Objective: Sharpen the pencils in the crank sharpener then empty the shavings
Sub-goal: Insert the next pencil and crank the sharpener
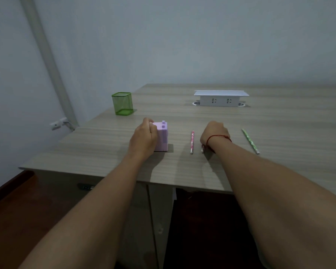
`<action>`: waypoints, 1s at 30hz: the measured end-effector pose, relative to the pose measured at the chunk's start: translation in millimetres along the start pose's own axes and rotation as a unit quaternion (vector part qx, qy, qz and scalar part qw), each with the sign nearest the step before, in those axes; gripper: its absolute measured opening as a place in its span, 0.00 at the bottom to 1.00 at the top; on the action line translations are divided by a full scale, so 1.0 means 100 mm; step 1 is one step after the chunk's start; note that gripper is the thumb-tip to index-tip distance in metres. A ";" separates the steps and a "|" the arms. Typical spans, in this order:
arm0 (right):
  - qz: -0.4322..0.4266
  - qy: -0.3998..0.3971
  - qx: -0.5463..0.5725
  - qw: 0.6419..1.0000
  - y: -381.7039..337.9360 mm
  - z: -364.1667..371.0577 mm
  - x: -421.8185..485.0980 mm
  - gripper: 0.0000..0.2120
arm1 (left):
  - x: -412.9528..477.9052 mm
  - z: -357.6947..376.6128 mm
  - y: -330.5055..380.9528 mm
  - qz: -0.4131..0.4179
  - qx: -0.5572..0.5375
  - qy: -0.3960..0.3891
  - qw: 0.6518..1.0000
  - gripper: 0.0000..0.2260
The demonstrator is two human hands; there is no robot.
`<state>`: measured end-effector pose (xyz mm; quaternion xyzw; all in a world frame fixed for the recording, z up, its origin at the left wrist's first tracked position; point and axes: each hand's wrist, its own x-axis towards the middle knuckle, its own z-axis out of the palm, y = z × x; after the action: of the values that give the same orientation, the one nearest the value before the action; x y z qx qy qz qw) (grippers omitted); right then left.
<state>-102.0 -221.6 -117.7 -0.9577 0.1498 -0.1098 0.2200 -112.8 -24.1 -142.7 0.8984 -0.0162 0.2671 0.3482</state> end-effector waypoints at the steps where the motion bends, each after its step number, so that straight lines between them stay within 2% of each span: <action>1: -0.002 -0.001 0.004 1.000 -0.02 0.01 -0.01 0.15 | 0.00 -0.01 0.01 -0.005 -0.005 -0.003 1.000 0.13; 5: -0.048 -0.006 -0.003 0.999 -0.08 0.00 -0.06 0.14 | 0.02 -0.05 0.05 -0.008 -0.026 -0.022 0.999 0.13; 10: -0.172 -0.047 -0.063 0.982 -0.09 -0.14 -0.18 0.11 | 0.02 -0.13 0.11 -0.022 -0.029 -0.058 0.998 0.14; 12: -0.198 -0.050 -0.086 0.975 -0.06 -0.17 -0.22 0.13 | 0.02 -0.14 0.12 -0.030 -0.029 -0.068 0.997 0.15; 17: -0.224 -0.046 -0.110 0.967 0.03 -0.17 -0.30 0.13 | 0.01 -0.17 0.17 -0.055 -0.043 -0.087 0.994 0.15; 30: -0.229 -0.020 -0.114 0.967 0.07 -0.16 -0.33 0.14 | -0.01 -0.17 0.16 -0.066 -0.069 -0.071 0.993 0.15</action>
<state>-139.4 -223.0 -111.5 -0.9872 -0.0664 -0.1200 0.0816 -125.1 -25.6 -122.1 0.8880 0.0001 0.1776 0.4241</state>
